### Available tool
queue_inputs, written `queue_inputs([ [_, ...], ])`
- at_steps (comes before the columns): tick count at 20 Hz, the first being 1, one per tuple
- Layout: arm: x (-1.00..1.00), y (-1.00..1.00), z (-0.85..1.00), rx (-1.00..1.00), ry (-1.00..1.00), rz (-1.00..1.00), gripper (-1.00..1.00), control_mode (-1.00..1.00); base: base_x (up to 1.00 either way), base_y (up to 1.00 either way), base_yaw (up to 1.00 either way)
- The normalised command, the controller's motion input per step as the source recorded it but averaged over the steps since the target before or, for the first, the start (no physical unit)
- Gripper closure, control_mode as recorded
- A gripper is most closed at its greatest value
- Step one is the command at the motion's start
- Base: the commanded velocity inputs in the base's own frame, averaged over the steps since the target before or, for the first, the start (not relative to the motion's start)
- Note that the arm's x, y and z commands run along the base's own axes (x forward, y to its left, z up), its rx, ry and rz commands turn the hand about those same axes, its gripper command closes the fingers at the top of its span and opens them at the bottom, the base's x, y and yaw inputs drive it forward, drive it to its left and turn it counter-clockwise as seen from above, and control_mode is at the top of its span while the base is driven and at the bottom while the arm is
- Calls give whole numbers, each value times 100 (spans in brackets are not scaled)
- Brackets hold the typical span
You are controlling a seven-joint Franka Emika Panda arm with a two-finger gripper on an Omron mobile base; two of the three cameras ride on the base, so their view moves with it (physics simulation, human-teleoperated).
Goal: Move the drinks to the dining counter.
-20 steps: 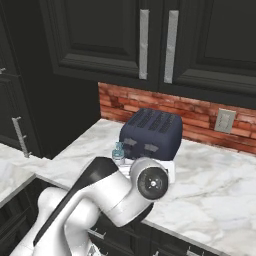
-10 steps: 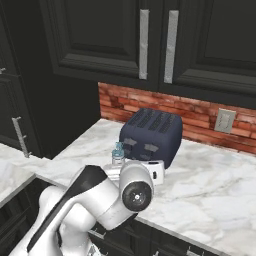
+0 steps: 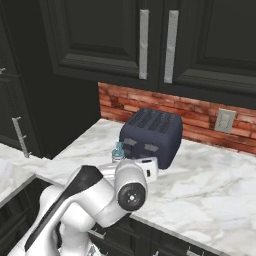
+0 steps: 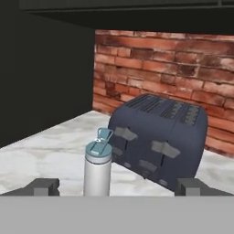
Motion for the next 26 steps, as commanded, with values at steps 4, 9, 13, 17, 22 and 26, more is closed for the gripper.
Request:
queue_inputs([
  [4, 0, 0, 0, 0, 0, 19, -100, -100, 0, 0, 0],
  [9, 1, 0, 0, 0, -1, 20, -100, -100, 0, 0, 0],
  [13, 16, 0, -4, 0, 0, 6, -100, -100, 0, 0, 0],
  [17, 17, 0, -10, 0, 0, 5, -100, -100, 0, 0, 0],
  [22, 9, 0, -17, 0, -9, 2, -100, -100, 0, 0, 0],
  [26, 0, 0, -10, 0, -1, 4, -100, -100, 0, 0, 0],
])
